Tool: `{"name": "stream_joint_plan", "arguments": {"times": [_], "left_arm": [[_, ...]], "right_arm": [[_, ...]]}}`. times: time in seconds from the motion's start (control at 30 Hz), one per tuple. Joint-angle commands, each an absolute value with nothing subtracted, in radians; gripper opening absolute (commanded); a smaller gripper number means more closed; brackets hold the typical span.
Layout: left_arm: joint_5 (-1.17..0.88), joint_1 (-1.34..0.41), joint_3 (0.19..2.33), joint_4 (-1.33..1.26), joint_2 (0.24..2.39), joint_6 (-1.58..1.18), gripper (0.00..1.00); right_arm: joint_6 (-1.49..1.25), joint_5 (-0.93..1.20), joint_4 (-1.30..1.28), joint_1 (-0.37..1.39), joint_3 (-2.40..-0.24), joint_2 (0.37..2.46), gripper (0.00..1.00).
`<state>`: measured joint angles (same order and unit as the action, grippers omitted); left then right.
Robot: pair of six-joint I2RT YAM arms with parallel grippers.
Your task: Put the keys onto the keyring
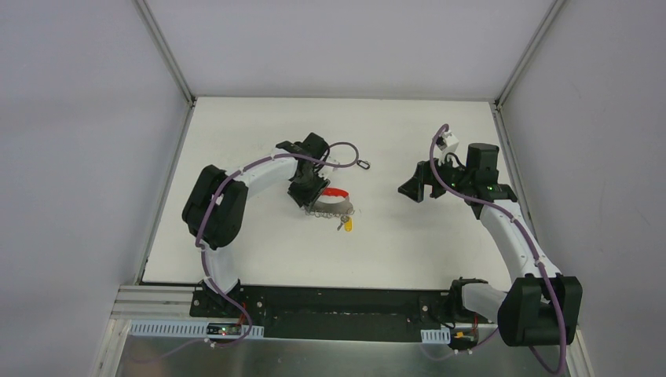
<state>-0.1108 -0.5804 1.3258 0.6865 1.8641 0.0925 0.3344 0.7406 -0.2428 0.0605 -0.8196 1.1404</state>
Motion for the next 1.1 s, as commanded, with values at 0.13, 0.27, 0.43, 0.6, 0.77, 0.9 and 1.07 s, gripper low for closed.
{"name": "stream_joint_plan", "arguments": {"times": [0.13, 0.27, 0.43, 0.6, 0.77, 0.9, 1.07], "left_arm": [[-0.141, -0.532, 1.318, 0.707, 1.794, 0.087, 0.35], [-0.177, -0.485, 1.318, 0.704, 1.802, 0.066, 0.34], [-0.226, -0.454, 1.338, 0.729, 1.837, 0.057, 0.34], [-0.284, -0.45, 1.353, 0.755, 1.883, 0.049, 0.32], [-0.316, -0.437, 1.369, 0.77, 1.926, 0.038, 0.29], [-0.337, -0.419, 1.378, 0.77, 1.943, 0.03, 0.23], [-0.358, -0.405, 1.381, 0.771, 1.943, 0.026, 0.09]], "right_arm": [[0.356, 0.753, -0.234, 0.052, -0.815, 1.145, 0.98], [0.361, 0.749, -0.237, 0.052, -0.817, 1.146, 0.98], [0.365, 0.746, -0.237, 0.052, -0.815, 1.138, 0.98], [0.366, 0.742, -0.239, 0.047, -0.815, 1.132, 0.98], [0.367, 0.744, -0.239, 0.044, -0.814, 1.131, 0.98], [0.367, 0.746, -0.239, 0.043, -0.813, 1.132, 0.98], [0.369, 0.746, -0.238, 0.043, -0.814, 1.134, 0.98]]}}
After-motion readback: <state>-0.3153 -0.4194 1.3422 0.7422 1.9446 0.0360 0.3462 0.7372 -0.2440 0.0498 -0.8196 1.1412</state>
